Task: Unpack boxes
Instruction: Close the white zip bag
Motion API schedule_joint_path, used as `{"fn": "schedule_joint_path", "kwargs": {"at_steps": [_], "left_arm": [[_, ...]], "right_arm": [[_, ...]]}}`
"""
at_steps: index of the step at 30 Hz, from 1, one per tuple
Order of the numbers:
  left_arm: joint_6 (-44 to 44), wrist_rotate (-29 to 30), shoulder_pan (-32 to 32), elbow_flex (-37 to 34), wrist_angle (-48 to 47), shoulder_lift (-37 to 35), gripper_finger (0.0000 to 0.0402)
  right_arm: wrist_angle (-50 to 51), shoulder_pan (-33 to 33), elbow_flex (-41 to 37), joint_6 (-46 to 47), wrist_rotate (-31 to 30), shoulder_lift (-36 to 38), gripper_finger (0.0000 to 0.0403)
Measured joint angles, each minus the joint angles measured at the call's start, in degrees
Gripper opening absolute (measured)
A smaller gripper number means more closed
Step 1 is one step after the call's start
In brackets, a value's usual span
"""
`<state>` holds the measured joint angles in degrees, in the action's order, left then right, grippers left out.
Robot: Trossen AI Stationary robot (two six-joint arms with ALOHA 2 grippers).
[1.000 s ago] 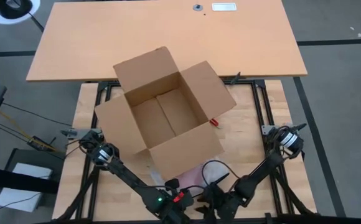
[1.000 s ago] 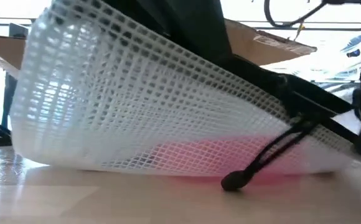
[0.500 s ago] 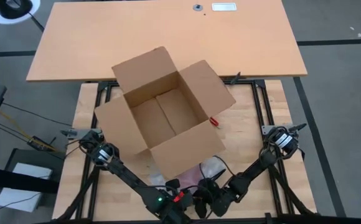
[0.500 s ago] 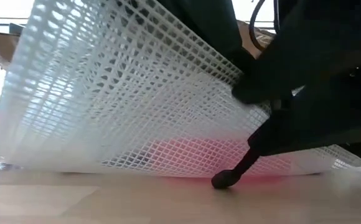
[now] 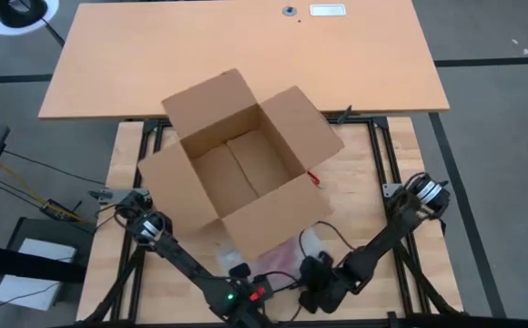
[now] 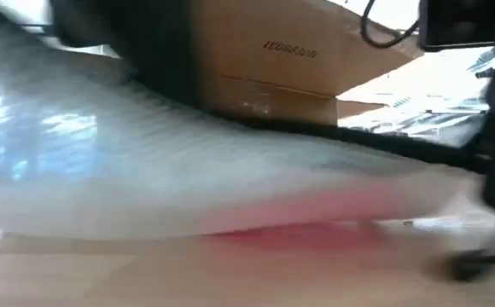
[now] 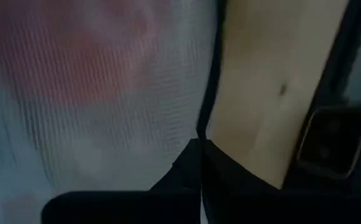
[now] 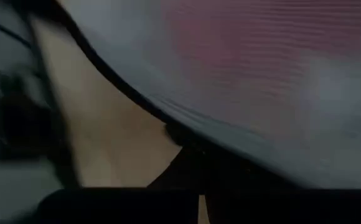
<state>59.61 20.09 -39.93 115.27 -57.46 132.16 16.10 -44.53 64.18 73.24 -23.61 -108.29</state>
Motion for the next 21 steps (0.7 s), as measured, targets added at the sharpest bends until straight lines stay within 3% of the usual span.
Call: {"fn": "schedule_joint_path", "kwargs": {"at_steps": [5, 10, 16, 21], "left_arm": [[2.2, -0.36, -1.49, -0.01, -0.26, 0.0, 0.0008], [4.02, -0.25, -1.89, -0.01, -0.8, 0.13, 0.0008], [4.76, 0.57, -1.74, -0.05, 1.86, 0.28, 0.0018], [5.27, -3.09, -1.78, 0.08, 1.51, 0.24, 0.0079]], "right_arm": [[19.59, -1.76, 0.0, -1.32, 2.97, 6.75, 0.0003], [33.23, -3.89, 0.0, 4.55, 2.5, 10.97, 0.0002], [33.35, -4.6, 0.0, 7.85, 3.37, 12.02, 0.0025], [34.18, -3.98, 0.0, 6.53, 7.16, 12.04, 0.0091]]}}
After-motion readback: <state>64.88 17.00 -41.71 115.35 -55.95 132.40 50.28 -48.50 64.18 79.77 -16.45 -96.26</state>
